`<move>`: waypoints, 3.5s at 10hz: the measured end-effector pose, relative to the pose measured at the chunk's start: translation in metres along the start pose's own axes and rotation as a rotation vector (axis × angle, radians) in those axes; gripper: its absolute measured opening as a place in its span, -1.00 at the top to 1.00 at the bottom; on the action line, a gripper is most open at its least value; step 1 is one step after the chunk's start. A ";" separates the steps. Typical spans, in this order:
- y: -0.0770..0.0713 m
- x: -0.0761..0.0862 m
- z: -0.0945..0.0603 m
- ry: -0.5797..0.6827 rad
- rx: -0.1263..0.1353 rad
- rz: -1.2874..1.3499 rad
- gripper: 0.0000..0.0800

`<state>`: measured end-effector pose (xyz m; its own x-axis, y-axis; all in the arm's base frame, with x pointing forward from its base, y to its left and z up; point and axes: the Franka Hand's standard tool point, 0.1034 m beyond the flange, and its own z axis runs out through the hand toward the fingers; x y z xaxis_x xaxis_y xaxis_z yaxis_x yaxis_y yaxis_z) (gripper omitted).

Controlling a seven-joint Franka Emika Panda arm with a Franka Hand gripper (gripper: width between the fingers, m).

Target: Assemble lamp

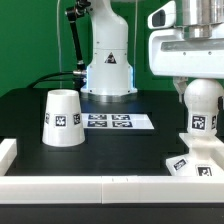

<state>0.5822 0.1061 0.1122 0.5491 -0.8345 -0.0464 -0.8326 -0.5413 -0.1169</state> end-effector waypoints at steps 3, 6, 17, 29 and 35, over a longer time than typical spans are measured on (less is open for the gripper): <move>-0.001 -0.002 0.001 0.005 0.000 -0.215 -0.74; -0.001 -0.003 0.000 0.002 0.000 -0.566 -0.75; 0.000 -0.002 0.002 0.018 -0.041 -1.668 -0.75; -0.003 0.003 0.001 -0.025 -0.204 -2.428 -0.44; 0.000 0.009 0.001 0.005 -0.163 -2.075 -0.44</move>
Offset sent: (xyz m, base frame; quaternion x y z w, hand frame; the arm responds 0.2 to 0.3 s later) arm 0.0058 0.0048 0.0022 -0.0060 0.0169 -0.1887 0.9819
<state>0.5874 0.0986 0.1110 0.4692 0.8830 0.0107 0.8792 -0.4683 0.0883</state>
